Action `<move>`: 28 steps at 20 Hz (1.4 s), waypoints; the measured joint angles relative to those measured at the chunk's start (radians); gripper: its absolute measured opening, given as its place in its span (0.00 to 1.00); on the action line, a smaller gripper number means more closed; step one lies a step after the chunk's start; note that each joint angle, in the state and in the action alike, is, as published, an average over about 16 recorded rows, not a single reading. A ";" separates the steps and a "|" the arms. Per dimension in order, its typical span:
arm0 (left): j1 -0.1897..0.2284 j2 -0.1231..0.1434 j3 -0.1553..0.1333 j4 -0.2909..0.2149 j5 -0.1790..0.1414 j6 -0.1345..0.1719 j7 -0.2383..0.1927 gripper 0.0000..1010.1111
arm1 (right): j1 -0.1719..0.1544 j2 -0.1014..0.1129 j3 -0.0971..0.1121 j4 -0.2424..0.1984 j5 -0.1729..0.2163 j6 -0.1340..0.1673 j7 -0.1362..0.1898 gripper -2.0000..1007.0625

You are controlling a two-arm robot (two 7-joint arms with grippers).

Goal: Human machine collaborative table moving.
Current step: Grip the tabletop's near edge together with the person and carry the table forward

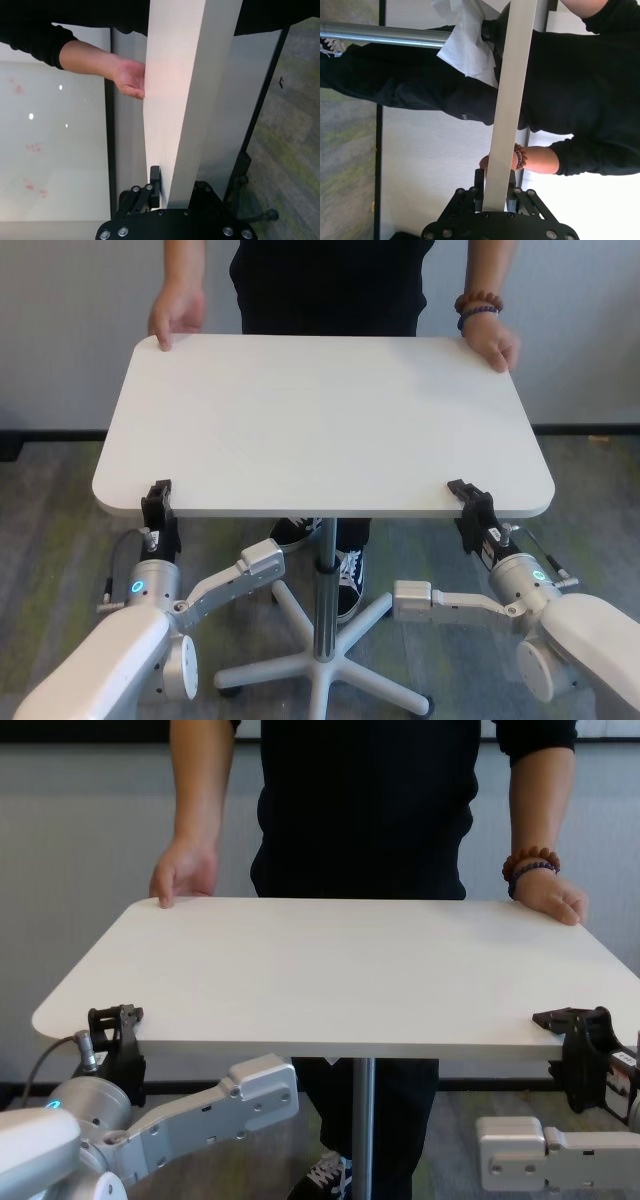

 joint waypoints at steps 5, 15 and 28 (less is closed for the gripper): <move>0.001 -0.002 -0.001 0.002 -0.004 -0.003 0.008 0.25 | 0.000 -0.001 -0.001 0.005 0.005 -0.007 -0.010 0.21; 0.004 -0.003 -0.003 -0.001 -0.006 -0.006 0.010 0.25 | -0.003 -0.001 0.000 0.003 0.010 -0.013 -0.016 0.23; 0.006 -0.002 0.000 -0.004 -0.002 -0.002 0.003 0.45 | -0.003 -0.002 0.000 0.002 0.007 -0.009 -0.007 0.51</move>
